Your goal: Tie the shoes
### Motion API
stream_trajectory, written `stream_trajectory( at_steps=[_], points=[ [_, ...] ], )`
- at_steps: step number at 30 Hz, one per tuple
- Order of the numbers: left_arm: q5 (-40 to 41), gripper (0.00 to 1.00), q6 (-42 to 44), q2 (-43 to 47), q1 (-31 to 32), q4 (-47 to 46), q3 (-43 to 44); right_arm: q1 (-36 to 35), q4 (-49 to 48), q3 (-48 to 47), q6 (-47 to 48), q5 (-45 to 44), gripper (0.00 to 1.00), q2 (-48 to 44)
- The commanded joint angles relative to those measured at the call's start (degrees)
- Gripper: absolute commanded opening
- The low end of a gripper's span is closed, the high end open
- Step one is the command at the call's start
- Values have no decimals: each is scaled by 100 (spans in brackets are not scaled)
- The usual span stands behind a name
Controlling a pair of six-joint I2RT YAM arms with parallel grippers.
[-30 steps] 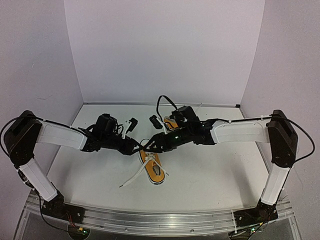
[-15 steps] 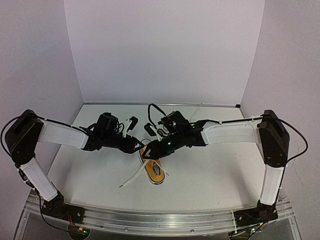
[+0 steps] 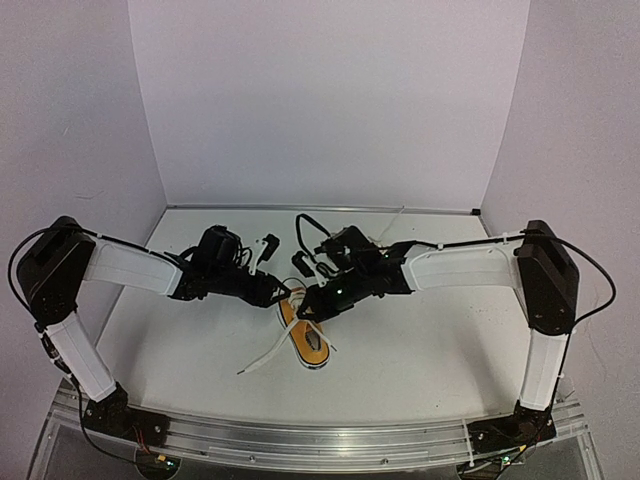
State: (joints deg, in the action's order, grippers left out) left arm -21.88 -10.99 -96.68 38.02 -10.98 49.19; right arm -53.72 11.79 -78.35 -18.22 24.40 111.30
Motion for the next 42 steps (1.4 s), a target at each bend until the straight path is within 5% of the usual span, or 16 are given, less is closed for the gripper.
stream_trajectory(
  at_steps=[1, 8, 18, 34, 42],
  points=[
    [-329, 52, -52, -113, -25, -175, 311, 77, 74, 207, 44, -198, 0, -435],
    [-640, 61, -225, -183, -24, -390, 298, 172, 103, 625, 56, -208, 0, -746],
    [-1152, 61, -596, -306, -23, -763, 166, 247, 113, 660, 88, -170, 0, -666],
    [-1473, 57, -652, -661, 284, -1021, 101, 313, 113, 682, 56, -171, 0, -663],
    [-1472, 46, -655, -614, 302, -1206, 13, 350, 113, 706, 56, -159, 0, -665]
  ],
)
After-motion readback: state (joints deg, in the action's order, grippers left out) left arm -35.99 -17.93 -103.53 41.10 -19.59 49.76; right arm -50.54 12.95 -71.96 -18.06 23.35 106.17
